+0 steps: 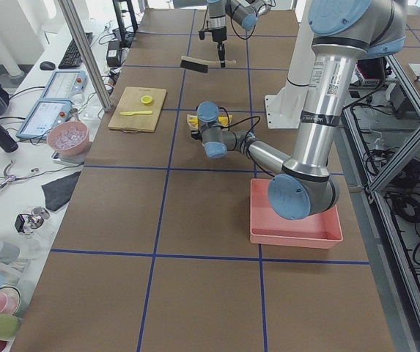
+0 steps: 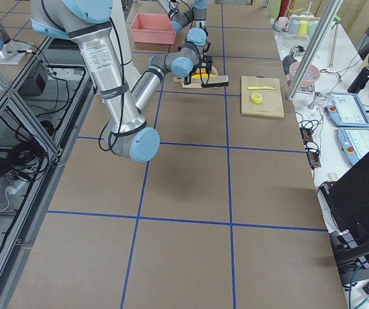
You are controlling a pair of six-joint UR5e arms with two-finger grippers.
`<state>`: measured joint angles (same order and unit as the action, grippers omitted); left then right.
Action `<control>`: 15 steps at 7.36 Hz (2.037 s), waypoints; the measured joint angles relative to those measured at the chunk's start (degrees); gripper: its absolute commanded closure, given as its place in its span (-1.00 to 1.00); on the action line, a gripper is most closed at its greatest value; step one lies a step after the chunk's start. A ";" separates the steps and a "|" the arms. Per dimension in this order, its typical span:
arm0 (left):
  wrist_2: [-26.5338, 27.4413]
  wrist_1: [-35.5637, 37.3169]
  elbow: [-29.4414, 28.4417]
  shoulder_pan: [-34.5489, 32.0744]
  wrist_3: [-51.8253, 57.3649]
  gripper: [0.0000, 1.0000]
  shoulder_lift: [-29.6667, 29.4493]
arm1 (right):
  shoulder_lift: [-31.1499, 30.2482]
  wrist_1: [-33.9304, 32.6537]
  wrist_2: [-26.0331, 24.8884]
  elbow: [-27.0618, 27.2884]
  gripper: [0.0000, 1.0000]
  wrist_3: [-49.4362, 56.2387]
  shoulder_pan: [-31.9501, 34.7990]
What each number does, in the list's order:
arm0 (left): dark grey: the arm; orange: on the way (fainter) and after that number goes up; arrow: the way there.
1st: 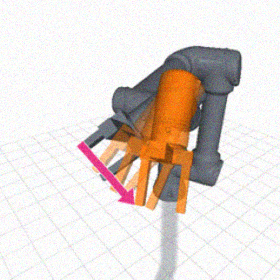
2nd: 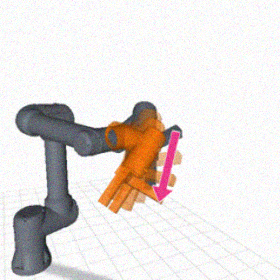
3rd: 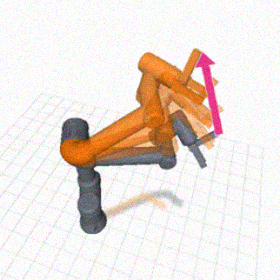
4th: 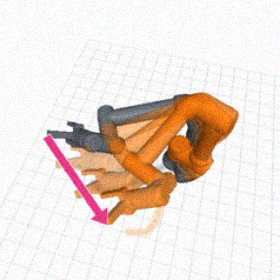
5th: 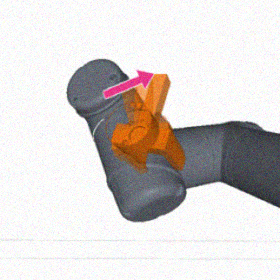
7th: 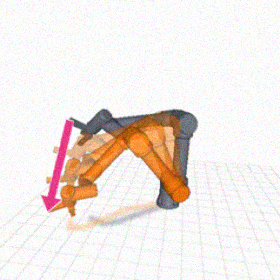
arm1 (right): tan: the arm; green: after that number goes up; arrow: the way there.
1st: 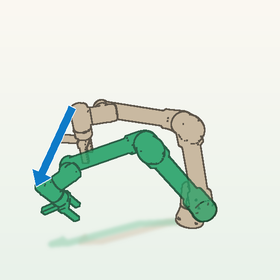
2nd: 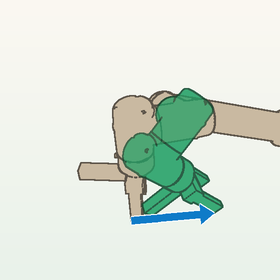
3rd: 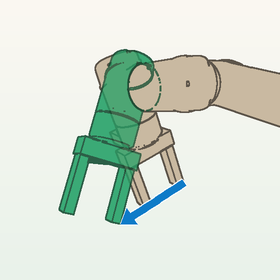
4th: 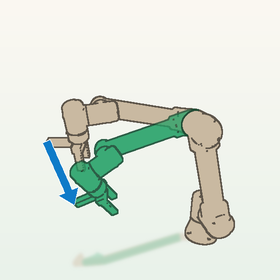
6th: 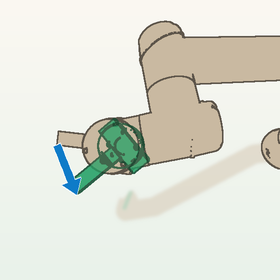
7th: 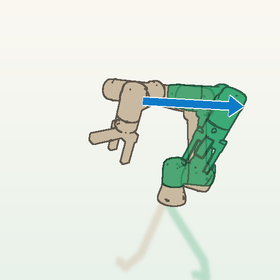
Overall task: Sweep and dump trash into bin
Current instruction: 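Lift the brush away from the dustpan with the right gripper, then carry the dustpan over the pink bin with the left gripper while the right withdraws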
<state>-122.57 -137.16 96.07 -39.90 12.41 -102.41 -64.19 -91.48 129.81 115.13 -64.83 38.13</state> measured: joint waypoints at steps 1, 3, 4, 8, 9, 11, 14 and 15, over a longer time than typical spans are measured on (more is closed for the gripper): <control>0.00 -0.02 0.01 0.00 -0.74 0.37 0.01 | -0.85 -3.57 -0.15 0.70 1.00 3.12 0.91; 0.04 -0.11 0.21 -0.12 -1.48 0.51 0.07 | -3.23 -10.28 -0.32 2.96 1.00 8.59 4.19; 0.07 -0.41 0.56 -0.35 -1.73 0.54 0.25 | -4.85 -14.79 -0.72 4.60 1.00 12.83 6.64; 2.60 -2.29 6.98 -1.71 -3.47 0.54 6.86 | -10.21 -27.72 -6.61 6.30 1.00 29.61 12.49; 3.00 -3.47 9.04 -2.19 -5.45 0.54 10.06 | -11.99 -28.13 -6.74 5.43 1.00 34.14 13.68; 3.25 -10.09 12.77 -3.40 -12.92 0.54 19.54 | -17.10 -25.88 -3.71 4.93 1.00 37.49 15.64; 3.38 -19.30 15.77 -6.49 -20.81 0.60 32.42 | -28.95 -13.13 5.06 2.76 1.00 37.89 19.87; 3.23 -22.98 15.80 -7.97 -23.25 0.60 35.97 | -32.28 -7.94 7.14 0.88 1.00 37.98 20.85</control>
<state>-119.34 -160.14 111.87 -47.87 -10.84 -66.44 -96.48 -99.42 136.95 116.01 -26.85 58.98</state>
